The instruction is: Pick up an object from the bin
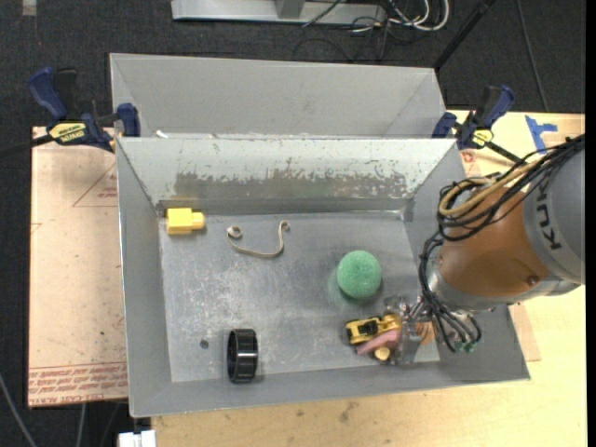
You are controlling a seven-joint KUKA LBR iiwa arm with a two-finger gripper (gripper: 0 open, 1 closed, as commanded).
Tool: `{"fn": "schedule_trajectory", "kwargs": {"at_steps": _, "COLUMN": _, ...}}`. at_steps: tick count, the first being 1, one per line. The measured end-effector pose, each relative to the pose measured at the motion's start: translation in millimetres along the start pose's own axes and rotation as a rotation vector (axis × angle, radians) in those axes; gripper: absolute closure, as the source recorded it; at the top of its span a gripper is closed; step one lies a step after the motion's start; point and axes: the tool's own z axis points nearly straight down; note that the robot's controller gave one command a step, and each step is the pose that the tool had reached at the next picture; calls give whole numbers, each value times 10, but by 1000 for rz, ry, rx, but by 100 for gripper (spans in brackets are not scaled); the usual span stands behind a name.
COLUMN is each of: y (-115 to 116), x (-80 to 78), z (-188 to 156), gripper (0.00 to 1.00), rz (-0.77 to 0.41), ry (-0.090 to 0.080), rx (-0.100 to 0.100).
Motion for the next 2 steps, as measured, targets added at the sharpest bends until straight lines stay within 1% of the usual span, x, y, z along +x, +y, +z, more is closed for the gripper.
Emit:
{"fn": "schedule_trajectory", "kwargs": {"at_steps": 1, "y": 64, "x": -176, "z": -579, "gripper": 100, "rz": 0, "ry": 5, "rx": 0}}
{"fn": "schedule_trajectory", "kwargs": {"at_steps": 2, "y": -251, "x": -260, "z": -734, "gripper": 100, "rz": 12, "ry": -9, "rx": 2}}
